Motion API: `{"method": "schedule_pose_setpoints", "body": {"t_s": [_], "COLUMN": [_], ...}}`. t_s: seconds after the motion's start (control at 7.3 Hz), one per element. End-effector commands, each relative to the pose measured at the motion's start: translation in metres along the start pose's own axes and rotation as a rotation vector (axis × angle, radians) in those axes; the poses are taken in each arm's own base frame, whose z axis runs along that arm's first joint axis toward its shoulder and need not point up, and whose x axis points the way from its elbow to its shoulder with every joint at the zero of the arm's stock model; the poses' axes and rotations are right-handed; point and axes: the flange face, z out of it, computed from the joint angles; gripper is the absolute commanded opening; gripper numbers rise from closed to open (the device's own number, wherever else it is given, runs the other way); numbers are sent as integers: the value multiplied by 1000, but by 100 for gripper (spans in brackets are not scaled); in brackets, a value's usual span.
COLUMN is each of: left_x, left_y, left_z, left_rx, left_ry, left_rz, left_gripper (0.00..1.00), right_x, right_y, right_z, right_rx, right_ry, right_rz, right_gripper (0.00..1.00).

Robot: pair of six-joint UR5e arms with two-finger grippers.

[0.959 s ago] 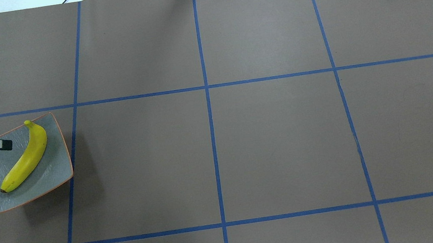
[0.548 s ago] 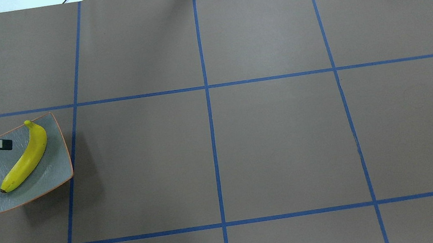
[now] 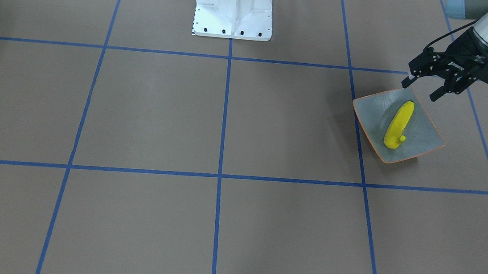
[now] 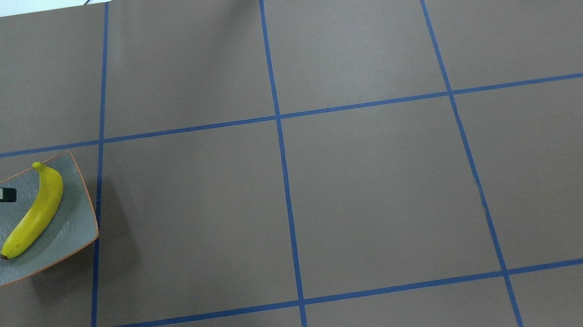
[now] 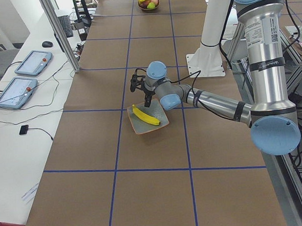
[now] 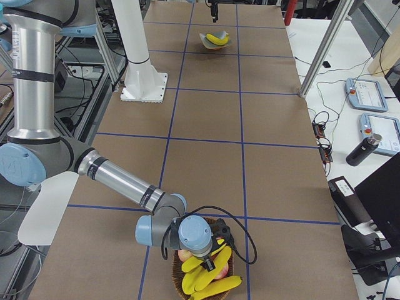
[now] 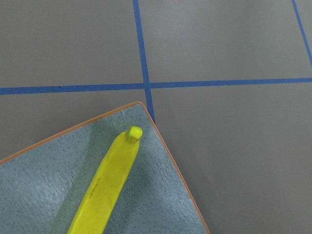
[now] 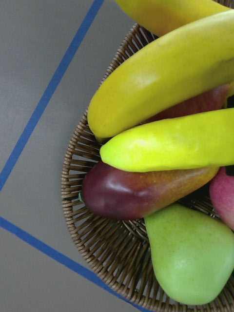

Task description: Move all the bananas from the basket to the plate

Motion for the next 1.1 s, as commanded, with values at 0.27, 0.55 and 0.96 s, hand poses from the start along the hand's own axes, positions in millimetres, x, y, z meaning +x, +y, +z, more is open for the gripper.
{"method": "schedule_pose_setpoints", "body": {"t_s": [0.27,0.55,0.96], "left_x": [-2,-4,2], "left_y": [1,0,-3], "left_z": [0,2,5], "left_rx": [-3,-5,-3], "left_ry": [-3,-6,2], "left_rz": [-4,-6,-9], "left_gripper": [100,100,100], "right_x": [-15,-23,-105], "right_y": [-74,-134,-256], "right_z": [-88,-135,-145], "right_rx": [63,90,144], "right_ry": [49,66,20], "right_rz": [9,44,210], "right_gripper": [0,0,0]}}
